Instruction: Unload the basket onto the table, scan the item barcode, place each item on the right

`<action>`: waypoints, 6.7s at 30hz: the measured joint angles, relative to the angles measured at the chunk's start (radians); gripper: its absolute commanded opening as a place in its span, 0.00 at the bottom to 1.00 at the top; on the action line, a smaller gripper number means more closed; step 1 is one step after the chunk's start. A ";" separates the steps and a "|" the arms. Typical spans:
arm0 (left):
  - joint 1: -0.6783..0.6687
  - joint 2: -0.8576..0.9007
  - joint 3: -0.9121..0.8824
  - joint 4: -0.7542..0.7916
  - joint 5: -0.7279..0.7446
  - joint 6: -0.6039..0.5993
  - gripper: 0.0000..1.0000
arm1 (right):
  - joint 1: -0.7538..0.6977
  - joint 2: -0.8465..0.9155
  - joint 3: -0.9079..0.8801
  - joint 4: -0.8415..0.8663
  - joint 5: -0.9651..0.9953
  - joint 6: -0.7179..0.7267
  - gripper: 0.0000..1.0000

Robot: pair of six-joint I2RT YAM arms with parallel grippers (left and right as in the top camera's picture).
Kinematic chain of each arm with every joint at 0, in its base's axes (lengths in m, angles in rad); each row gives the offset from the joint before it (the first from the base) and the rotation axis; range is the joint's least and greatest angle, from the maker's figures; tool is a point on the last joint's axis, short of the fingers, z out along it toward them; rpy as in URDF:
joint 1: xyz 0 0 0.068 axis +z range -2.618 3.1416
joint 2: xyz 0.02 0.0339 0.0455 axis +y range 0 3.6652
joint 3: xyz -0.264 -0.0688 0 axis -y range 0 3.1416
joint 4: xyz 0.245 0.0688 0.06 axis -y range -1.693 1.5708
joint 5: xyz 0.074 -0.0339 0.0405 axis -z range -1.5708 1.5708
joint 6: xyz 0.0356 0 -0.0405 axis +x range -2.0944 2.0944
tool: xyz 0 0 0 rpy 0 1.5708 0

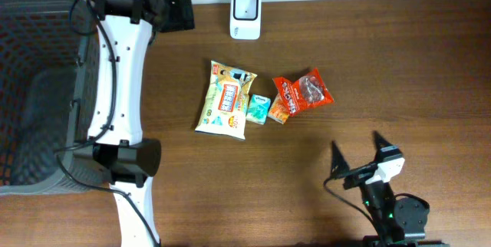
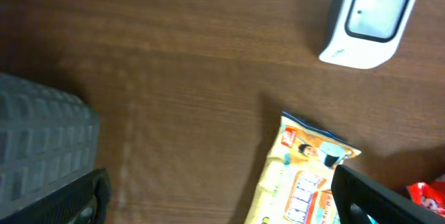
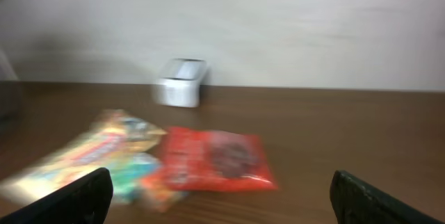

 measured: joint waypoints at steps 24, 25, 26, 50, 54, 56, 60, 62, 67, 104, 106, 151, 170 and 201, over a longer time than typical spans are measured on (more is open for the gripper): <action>0.032 0.029 -0.002 -0.049 0.000 0.000 0.99 | 0.230 1.722 1.511 -0.878 -0.126 0.037 0.99; 0.032 0.029 -0.002 -0.050 0.000 0.000 0.99 | 0.346 1.775 1.540 -0.881 0.100 0.095 0.98; 0.032 0.029 -0.002 -0.050 0.000 0.000 0.99 | 0.397 1.801 1.546 -0.872 0.235 0.128 0.99; 0.032 0.030 -0.002 -0.050 0.000 0.000 0.99 | 0.317 2.120 2.151 -1.167 0.346 0.222 0.04; 0.032 0.030 -0.002 -0.051 0.000 0.000 0.99 | 0.048 2.126 2.110 -1.050 -0.251 0.178 0.04; 0.032 0.030 -0.002 -0.051 0.000 0.000 0.99 | -0.089 2.159 1.915 -0.908 -0.565 0.166 0.11; 0.032 0.030 -0.002 -0.049 0.000 0.000 0.99 | -0.245 2.213 1.710 -0.956 -0.612 0.206 0.42; 0.032 0.030 -0.002 -0.049 -0.001 0.000 0.99 | -0.338 2.214 1.774 -1.096 -0.393 0.197 0.42; 0.032 0.030 -0.002 -0.050 0.000 0.000 0.99 | -0.308 2.208 2.093 -1.426 0.093 0.175 0.71; 0.032 0.030 -0.002 -0.048 0.000 0.000 0.99 | -0.013 2.293 1.951 -1.246 0.068 0.016 0.42; 0.032 0.030 -0.002 -0.048 0.000 0.000 0.99 | -0.006 2.287 2.126 -1.456 0.113 0.036 0.59; 0.032 0.030 -0.002 -0.051 0.000 0.000 0.99 | 0.283 2.295 2.076 -1.125 -0.175 0.134 0.04; 0.032 0.030 -0.002 -0.050 0.000 0.000 0.99 | 0.239 2.235 1.823 -1.142 -0.030 0.117 0.50; 0.032 0.030 -0.002 -0.050 0.000 -0.001 0.99 | 0.114 2.244 1.722 0.417 -0.888 0.922 0.04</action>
